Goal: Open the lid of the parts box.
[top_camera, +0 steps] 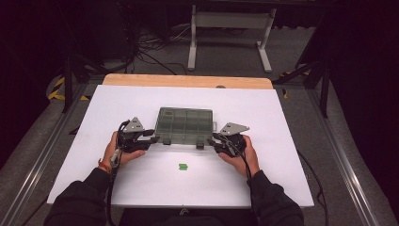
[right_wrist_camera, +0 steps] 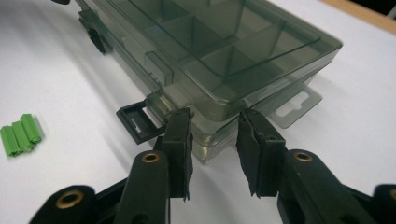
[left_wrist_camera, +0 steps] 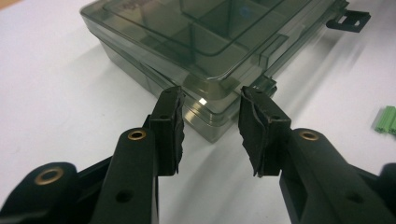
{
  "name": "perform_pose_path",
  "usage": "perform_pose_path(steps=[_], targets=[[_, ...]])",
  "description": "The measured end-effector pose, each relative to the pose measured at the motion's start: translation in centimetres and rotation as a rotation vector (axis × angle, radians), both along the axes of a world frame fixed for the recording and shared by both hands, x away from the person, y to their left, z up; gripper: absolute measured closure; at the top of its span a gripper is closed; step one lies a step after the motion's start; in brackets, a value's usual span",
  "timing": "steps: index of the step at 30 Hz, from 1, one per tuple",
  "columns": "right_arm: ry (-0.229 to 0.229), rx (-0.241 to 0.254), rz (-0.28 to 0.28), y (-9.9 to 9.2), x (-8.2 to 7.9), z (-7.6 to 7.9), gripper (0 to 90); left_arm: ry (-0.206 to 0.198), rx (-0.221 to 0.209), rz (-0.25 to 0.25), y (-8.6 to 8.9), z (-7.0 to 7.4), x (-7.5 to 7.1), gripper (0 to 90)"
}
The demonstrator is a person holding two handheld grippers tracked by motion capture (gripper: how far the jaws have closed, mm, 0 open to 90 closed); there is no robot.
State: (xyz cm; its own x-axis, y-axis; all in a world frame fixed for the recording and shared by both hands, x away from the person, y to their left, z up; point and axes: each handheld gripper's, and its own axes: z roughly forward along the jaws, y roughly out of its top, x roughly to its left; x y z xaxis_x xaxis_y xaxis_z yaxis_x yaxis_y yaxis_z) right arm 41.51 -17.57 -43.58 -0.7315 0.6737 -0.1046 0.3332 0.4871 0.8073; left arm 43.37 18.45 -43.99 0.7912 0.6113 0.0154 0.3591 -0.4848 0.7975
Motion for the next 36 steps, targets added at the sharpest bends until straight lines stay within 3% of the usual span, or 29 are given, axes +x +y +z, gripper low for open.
perform_pose_path(steps=[4, 10, 15, 27, 34, 36], targets=[[-0.024, 0.006, -0.006, -0.1, -0.1, 0.5, 68.8, -0.017, -0.009, -0.012, 0.4, 0.4, 0.2, 64.2], [-0.076, 0.014, -0.017, -0.3, -0.1, 1.1, 87.7, -0.057, -0.003, -0.033, 0.7, 1.2, 0.3, 89.6], [-0.096, 0.016, -0.007, -0.3, 0.0, 1.3, 90.0, -0.069, 0.010, -0.039, 0.3, 1.5, 0.5, 90.0], [-0.141, 0.039, -0.060, -0.1, 0.7, 2.0, 90.0, -0.098, 0.009, 0.005, -0.2, 1.8, 1.4, 89.2], [-0.157, 0.049, -0.089, -0.1, 1.1, 2.5, 85.3, -0.117, 0.022, 0.041, -0.3, 1.9, 1.8, 80.0], [-0.159, 0.051, -0.111, -0.2, 1.3, 2.4, 80.9, -0.114, 0.021, 0.069, -0.3, 1.9, 2.0, 70.2]])
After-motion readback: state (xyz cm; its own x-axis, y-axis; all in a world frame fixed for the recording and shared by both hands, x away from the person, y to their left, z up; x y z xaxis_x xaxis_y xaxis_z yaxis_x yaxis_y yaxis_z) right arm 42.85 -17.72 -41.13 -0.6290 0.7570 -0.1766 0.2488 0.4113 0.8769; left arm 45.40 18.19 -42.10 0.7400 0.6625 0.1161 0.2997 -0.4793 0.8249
